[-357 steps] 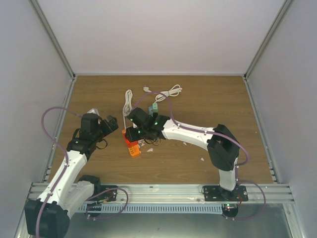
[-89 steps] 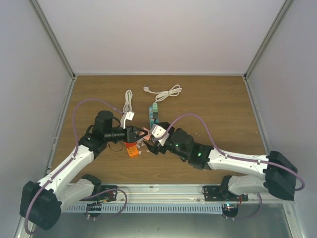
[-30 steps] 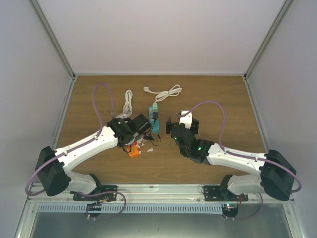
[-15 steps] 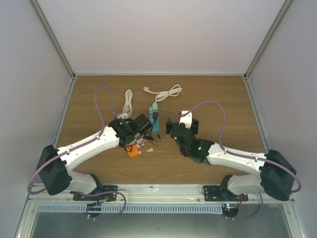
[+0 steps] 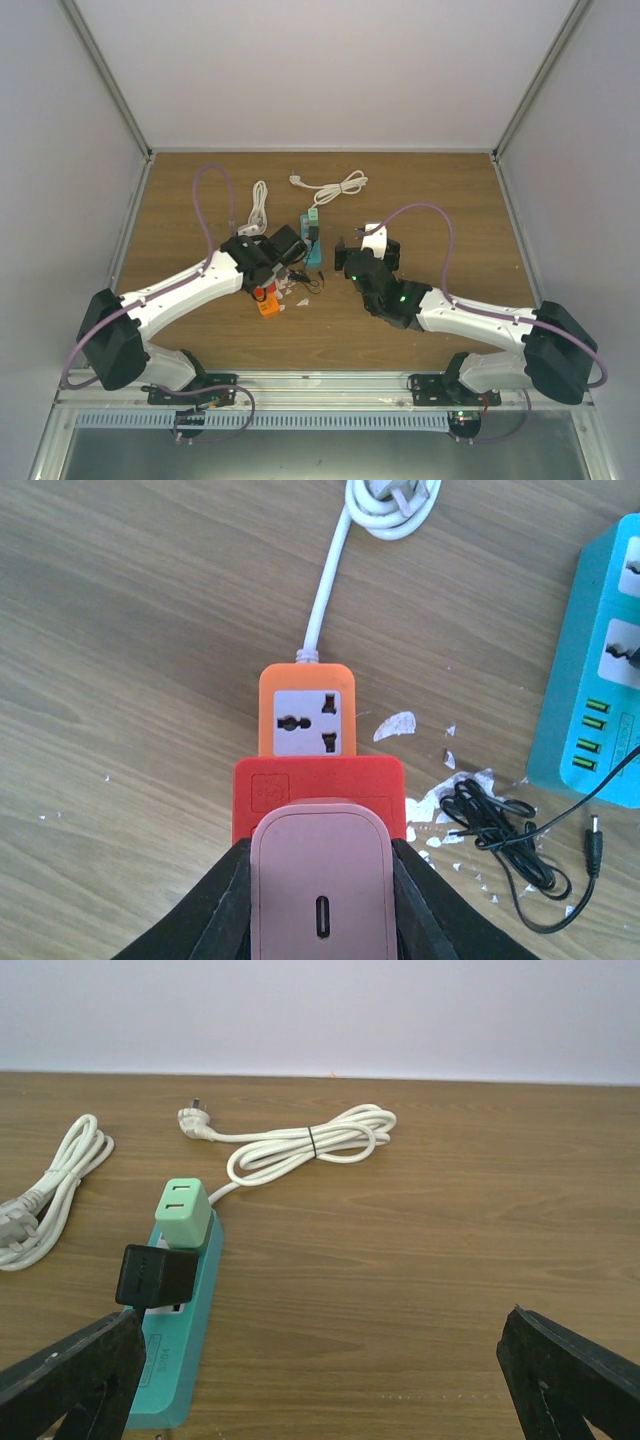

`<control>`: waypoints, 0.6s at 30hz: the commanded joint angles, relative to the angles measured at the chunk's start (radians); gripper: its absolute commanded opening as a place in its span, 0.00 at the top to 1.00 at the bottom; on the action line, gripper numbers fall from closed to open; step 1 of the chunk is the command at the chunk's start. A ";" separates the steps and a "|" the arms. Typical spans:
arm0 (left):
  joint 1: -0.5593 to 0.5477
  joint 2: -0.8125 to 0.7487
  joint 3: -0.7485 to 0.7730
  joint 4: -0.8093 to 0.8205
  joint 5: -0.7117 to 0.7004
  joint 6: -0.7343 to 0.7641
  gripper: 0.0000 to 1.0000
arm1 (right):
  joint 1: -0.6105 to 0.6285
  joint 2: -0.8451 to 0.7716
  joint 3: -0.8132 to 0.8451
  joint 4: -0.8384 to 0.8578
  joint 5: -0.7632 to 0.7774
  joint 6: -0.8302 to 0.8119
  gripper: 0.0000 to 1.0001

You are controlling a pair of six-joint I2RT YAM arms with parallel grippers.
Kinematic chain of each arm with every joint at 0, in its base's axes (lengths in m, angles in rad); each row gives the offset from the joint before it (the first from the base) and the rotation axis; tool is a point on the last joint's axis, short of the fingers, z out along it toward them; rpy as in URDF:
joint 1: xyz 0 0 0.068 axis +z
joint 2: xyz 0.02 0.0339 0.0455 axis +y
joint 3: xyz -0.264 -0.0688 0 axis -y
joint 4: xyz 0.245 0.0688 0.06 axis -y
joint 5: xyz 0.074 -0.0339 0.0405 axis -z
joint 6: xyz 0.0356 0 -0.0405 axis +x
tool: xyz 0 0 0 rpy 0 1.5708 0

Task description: Insert the plug

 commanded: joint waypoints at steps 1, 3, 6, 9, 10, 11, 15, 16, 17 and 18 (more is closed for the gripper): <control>0.027 0.041 -0.017 0.058 0.011 0.059 1.00 | -0.011 0.007 0.008 0.004 0.021 0.025 0.00; 0.031 0.047 -0.017 0.055 0.016 0.066 1.00 | -0.011 0.004 0.008 0.004 0.019 0.026 0.00; 0.035 0.047 -0.032 0.074 0.042 0.076 1.00 | -0.012 0.001 0.008 0.004 0.020 0.025 0.00; 0.035 0.048 -0.048 0.101 0.086 0.087 1.00 | -0.013 0.002 0.008 0.003 0.021 0.025 0.00; 0.035 0.048 -0.053 0.104 0.099 0.088 1.00 | -0.013 0.002 0.008 0.002 0.021 0.025 0.00; 0.035 0.047 -0.059 0.107 0.109 0.087 1.00 | -0.014 0.003 0.008 0.002 0.020 0.025 0.00; 0.035 0.051 -0.095 0.124 0.136 0.080 1.00 | -0.015 0.004 0.008 0.002 0.019 0.026 0.00; 0.035 0.054 -0.105 0.126 0.143 0.073 1.00 | -0.015 0.003 0.008 0.002 0.019 0.026 0.00; 0.035 0.059 -0.114 0.126 0.151 0.069 1.00 | -0.015 0.003 0.008 0.002 0.019 0.026 0.01; 0.035 0.064 -0.121 0.126 0.156 0.066 1.00 | -0.015 0.003 0.008 0.002 0.019 0.026 0.00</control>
